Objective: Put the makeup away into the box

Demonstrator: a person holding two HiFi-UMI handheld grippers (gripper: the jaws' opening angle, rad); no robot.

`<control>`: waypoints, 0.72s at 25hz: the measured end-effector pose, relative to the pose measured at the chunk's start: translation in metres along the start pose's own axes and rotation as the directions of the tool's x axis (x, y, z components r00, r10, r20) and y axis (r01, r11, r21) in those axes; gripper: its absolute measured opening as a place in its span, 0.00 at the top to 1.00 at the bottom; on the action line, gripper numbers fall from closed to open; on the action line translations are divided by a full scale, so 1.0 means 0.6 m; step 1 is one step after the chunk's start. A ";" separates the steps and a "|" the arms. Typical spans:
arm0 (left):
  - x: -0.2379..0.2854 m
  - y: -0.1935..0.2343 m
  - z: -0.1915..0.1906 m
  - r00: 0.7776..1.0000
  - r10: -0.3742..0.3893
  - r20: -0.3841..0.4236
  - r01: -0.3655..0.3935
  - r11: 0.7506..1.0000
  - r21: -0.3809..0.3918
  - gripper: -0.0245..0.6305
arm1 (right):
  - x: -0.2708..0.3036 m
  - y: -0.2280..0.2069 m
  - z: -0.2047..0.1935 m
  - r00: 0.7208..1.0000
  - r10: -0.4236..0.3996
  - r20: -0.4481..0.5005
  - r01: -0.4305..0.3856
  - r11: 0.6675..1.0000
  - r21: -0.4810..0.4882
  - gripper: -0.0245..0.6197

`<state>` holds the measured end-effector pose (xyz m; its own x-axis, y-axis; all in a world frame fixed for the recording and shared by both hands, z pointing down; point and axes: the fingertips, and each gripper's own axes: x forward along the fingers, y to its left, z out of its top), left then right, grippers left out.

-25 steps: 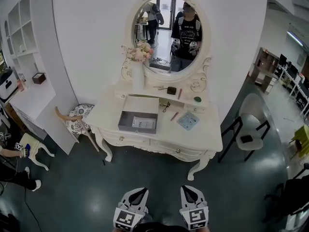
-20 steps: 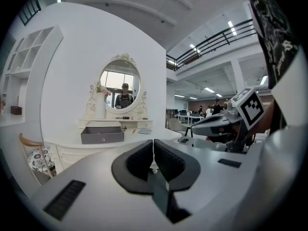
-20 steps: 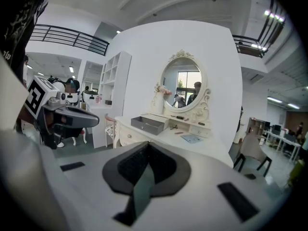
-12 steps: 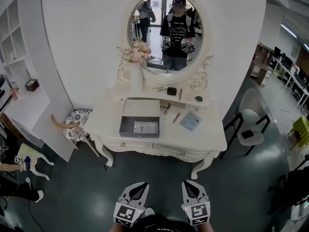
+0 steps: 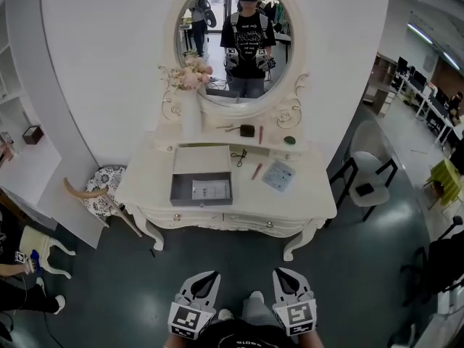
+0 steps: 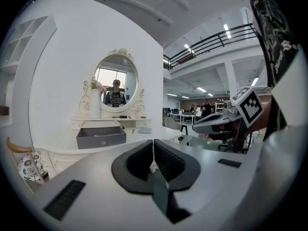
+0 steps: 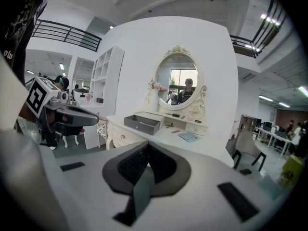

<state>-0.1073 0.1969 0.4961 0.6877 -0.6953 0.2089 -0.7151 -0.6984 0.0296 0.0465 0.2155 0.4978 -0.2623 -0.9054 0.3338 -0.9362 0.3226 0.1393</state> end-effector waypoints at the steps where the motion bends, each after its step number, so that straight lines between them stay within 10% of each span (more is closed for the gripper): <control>1: 0.002 0.000 -0.001 1.000 -0.003 0.001 0.003 1.000 0.001 0.93 | 0.001 -0.001 -0.002 1.000 -0.002 0.000 0.002 1.000 0.003 0.95; 18: 0.048 0.033 -0.012 0.998 0.023 -0.052 -0.025 0.999 -0.031 0.93 | 0.057 -0.034 0.008 0.998 0.057 0.005 -0.057 0.998 0.028 0.95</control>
<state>-0.1022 0.1642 0.5095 0.6637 -0.7015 0.2596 -0.7354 -0.6754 0.0549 0.0554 0.1768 0.5022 -0.3166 -0.8869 0.3364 -0.9259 0.3660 0.0936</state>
